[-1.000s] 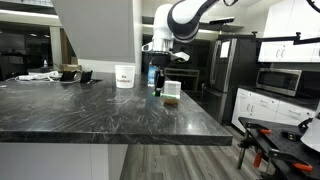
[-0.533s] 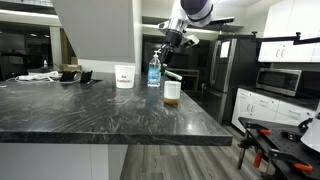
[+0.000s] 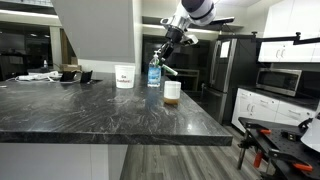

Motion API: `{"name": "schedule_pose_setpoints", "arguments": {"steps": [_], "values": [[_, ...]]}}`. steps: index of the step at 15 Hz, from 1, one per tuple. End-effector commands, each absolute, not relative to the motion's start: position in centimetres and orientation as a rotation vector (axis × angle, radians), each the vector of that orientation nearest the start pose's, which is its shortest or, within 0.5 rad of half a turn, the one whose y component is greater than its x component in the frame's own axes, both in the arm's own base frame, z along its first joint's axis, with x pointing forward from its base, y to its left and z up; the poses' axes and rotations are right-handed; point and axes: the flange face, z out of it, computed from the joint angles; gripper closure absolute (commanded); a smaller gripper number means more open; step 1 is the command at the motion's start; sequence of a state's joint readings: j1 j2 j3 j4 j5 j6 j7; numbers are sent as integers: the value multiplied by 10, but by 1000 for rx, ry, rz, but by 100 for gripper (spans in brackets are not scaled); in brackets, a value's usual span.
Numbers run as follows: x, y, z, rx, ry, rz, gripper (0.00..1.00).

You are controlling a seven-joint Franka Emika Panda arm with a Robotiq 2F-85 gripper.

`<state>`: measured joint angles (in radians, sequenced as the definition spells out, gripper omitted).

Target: Pick up the pen from the table and put it in the mug cup.

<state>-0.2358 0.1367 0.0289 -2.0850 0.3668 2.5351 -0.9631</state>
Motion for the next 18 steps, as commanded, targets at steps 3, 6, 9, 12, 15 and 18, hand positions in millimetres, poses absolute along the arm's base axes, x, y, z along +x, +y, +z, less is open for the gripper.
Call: {"name": "schedule_pose_setpoints", "arguments": {"steps": [3, 6, 9, 12, 15, 18], "values": [[586, -139, 382, -2883, -751, -783, 95], [589, -148, 365, -2850, -739, -845, 95], [588, -158, 354, -2846, -740, -877, 95], [586, -169, 346, -2851, -737, -895, 95], [583, -175, 339, -2854, -723, -895, 95], [580, -179, 337, -2866, -692, -899, 49]]}}
